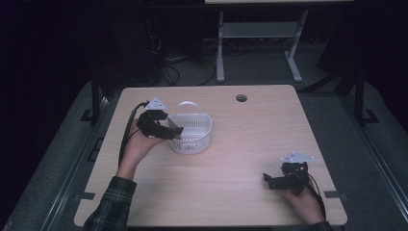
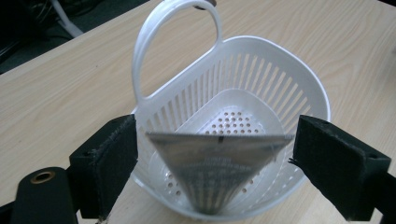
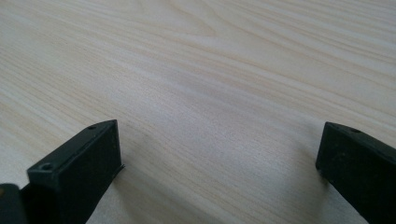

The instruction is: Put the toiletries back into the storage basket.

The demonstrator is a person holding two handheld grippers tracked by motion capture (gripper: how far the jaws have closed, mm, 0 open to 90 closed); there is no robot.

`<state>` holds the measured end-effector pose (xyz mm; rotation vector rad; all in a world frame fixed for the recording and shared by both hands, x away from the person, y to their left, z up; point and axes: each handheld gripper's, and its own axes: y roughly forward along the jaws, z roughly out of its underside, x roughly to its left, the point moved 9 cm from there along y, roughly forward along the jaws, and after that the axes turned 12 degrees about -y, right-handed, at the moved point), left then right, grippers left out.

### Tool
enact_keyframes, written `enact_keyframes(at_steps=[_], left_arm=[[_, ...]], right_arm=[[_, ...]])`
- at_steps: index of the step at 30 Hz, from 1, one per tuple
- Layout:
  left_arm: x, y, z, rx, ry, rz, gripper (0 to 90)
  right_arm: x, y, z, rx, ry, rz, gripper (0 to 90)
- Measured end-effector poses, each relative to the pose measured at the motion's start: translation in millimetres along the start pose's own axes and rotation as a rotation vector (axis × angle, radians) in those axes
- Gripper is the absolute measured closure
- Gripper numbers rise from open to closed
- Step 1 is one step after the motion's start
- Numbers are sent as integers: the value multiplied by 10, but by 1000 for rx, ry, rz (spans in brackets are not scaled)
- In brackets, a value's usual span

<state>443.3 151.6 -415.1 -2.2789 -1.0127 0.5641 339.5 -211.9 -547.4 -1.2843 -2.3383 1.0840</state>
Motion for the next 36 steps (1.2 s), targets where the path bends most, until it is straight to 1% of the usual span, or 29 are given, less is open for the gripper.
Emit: enact_keyframes(at_steps=[2,3,10,17,24,29,32,35,36], left_arm=[[-3,-18,7,-6,1,-4,132],[-9,-64,21,-10,4,-8,132],[-46,-200,88,-23,5,-4,132],[-57,-300,230,-24,11,-5,133],[-51,-401,450,-29,-1,-2,135],[-51,-460,614,-24,0,-1,137],[-58,-486,736,-26,-11,0,137],[-42,-507,835,-37,-16,1,140],[-37,-510,881,-41,-23,5,140]], right_arm=[[0,0,0,0,0,0,0],[0,0,0,0,0,0,0],[0,0,0,0,0,0,0],[-1,0,0,0,0,1,0],[1,0,0,0,1,0,0],[1,0,0,0,1,0,0],[1,0,0,0,1,0,0],[1,0,0,0,1,0,0],[1,0,0,0,1,0,0]])
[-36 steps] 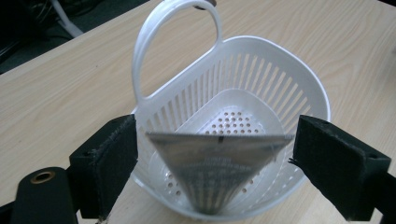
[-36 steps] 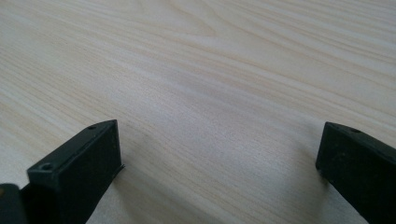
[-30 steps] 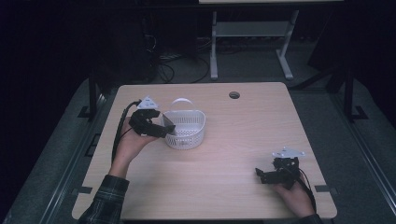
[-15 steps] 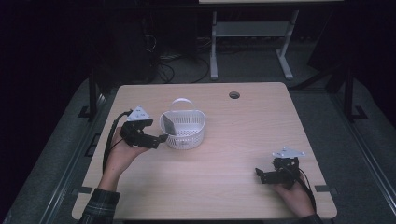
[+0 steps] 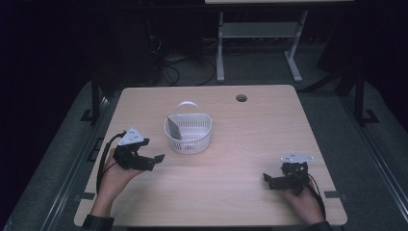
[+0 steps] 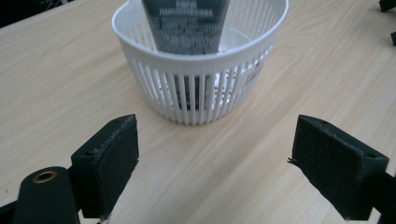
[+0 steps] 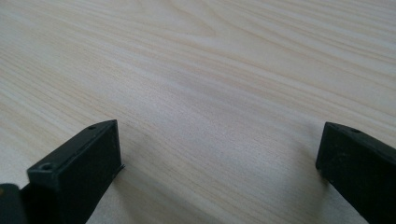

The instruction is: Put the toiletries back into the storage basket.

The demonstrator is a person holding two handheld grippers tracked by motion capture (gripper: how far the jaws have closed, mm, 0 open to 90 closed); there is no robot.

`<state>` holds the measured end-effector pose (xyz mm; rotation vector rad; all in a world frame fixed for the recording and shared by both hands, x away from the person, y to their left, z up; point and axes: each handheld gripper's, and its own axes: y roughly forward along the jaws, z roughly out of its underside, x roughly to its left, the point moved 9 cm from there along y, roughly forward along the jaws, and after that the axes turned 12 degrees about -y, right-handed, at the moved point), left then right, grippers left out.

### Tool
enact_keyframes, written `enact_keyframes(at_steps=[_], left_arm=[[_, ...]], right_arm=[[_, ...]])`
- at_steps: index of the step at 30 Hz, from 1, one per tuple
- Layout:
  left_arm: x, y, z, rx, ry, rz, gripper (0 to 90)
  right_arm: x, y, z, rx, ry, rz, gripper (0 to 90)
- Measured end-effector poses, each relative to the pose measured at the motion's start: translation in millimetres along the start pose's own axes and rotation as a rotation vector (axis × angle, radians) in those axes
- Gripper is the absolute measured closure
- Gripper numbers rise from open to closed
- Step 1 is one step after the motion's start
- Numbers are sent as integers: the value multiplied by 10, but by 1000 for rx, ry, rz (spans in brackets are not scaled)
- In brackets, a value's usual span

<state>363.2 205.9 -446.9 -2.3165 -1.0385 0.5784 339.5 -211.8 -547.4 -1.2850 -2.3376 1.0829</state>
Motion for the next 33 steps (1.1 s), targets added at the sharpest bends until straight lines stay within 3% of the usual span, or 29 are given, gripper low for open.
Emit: enact_keyframes(at_steps=[12,22,26,30,33], left_arm=[[77,-2,418,18,-14,-10,141],[146,24,769,87,-41,-28,141],[162,23,842,99,-35,-28,139],[219,39,991,136,-12,-72,136],[223,41,1027,144,-20,-70,136]], right_arm=[[0,0,0,0,0,0,0],[1,0,-1,0,1,-1,0],[1,-1,0,1,0,-1,0],[1,-1,0,1,0,-1,0],[1,-1,0,1,0,-1,0]])
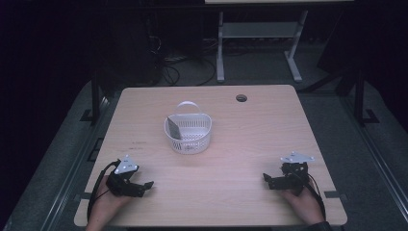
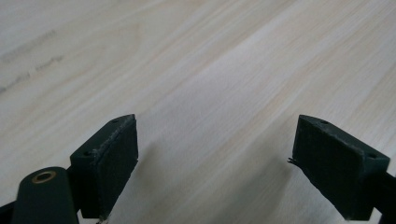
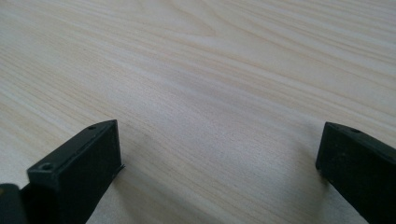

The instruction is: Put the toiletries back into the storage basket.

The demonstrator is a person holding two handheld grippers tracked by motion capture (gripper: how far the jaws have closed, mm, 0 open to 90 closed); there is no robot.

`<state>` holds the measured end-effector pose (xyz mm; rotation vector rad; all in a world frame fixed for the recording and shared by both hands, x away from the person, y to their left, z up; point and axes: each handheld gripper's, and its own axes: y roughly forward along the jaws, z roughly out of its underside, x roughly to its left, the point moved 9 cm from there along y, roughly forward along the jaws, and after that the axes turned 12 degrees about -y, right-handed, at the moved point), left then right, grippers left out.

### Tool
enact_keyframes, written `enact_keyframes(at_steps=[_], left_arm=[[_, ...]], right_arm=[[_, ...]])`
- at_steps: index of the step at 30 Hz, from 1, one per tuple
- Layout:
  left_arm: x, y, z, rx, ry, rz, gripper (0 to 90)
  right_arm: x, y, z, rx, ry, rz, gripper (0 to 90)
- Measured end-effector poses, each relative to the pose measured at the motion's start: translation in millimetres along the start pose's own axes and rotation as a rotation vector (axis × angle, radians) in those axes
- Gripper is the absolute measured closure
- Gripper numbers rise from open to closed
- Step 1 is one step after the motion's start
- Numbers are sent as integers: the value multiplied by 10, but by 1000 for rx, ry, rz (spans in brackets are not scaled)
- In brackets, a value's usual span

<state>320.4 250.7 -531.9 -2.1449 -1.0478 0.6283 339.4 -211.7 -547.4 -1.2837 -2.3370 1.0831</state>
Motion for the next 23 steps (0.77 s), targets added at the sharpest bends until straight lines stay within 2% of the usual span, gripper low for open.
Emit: enact_keyframes(at_steps=[4,11,23], left_arm=[[15,7,39,-8,-9,-3,133],[45,-4,67,-61,-4,14,130],[49,-8,70,-59,-3,13,130]], right_arm=[[0,0,0,0,0,0,0],[0,0,0,0,0,0,0],[-1,0,0,0,0,0,0]])
